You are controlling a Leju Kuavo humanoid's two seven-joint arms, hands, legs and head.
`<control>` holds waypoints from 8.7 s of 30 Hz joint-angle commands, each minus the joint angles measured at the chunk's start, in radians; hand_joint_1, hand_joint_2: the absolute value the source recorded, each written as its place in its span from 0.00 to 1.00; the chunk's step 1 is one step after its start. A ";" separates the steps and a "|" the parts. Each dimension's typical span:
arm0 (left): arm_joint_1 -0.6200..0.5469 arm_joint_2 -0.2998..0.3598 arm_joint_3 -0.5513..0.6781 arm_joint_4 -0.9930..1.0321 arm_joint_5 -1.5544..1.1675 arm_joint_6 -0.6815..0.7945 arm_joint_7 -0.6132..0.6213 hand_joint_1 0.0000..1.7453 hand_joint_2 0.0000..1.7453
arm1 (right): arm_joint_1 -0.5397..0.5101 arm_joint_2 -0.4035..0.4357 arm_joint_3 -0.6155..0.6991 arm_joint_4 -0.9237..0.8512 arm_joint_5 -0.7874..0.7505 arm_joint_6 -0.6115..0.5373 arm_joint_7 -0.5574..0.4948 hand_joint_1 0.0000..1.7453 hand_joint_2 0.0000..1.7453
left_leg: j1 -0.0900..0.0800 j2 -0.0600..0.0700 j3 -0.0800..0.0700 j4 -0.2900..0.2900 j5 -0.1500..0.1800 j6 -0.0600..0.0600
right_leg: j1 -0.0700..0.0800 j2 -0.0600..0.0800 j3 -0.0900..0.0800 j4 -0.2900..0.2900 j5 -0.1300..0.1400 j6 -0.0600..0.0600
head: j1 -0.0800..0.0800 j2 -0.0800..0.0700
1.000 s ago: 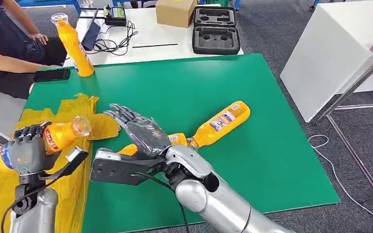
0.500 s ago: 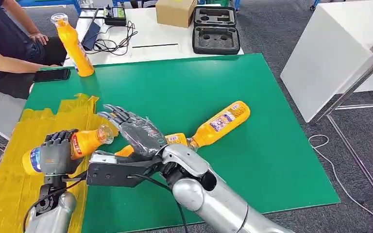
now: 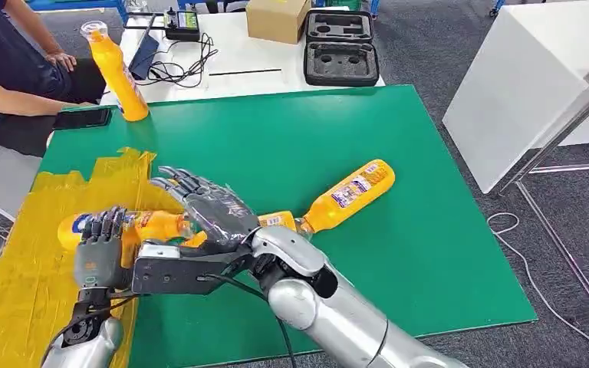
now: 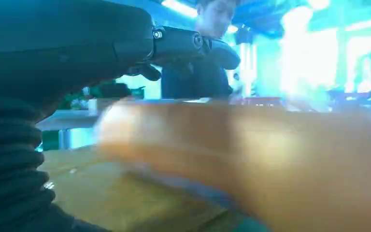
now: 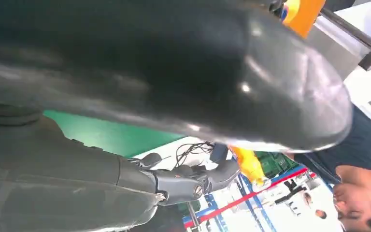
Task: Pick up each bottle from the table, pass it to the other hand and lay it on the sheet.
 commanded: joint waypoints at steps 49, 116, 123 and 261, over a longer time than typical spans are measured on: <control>0.016 0.040 0.149 -0.221 1.373 -0.317 -0.243 0.00 0.00 | -0.036 -0.217 0.053 0.490 0.160 0.101 0.040 0.00 1.00 | 0.001 -0.005 0.005 0.000 0.000 -0.001 | 0.001 -0.004 0.006 -0.001 -0.002 -0.002 | 0.000 0.000; -0.042 0.031 0.007 -0.145 1.439 -0.311 -0.287 0.00 0.00 | -0.119 -0.119 -0.255 0.481 0.072 -0.443 0.037 0.00 1.00 | 0.000 -0.003 -0.001 0.000 0.004 -0.002 | 0.000 -0.003 -0.001 0.000 0.003 -0.001 | 0.000 0.000; -0.111 0.043 -0.045 -0.060 1.432 -0.327 -0.295 0.00 0.00 | -0.093 -0.135 -0.283 0.481 0.047 -0.385 0.063 0.00 1.00 | 0.000 -0.005 -0.001 0.000 0.004 -0.002 | 0.000 -0.004 -0.001 0.001 0.003 -0.002 | 0.000 0.000; -0.335 0.034 -0.165 0.039 1.443 -0.275 -0.294 0.00 0.00 | -0.421 0.045 -0.087 1.028 -0.137 -0.337 0.187 1.00 1.00 | 0.000 -0.001 -0.004 0.003 0.005 -0.004 | 0.000 0.000 -0.006 0.008 0.003 -0.001 | 0.000 0.000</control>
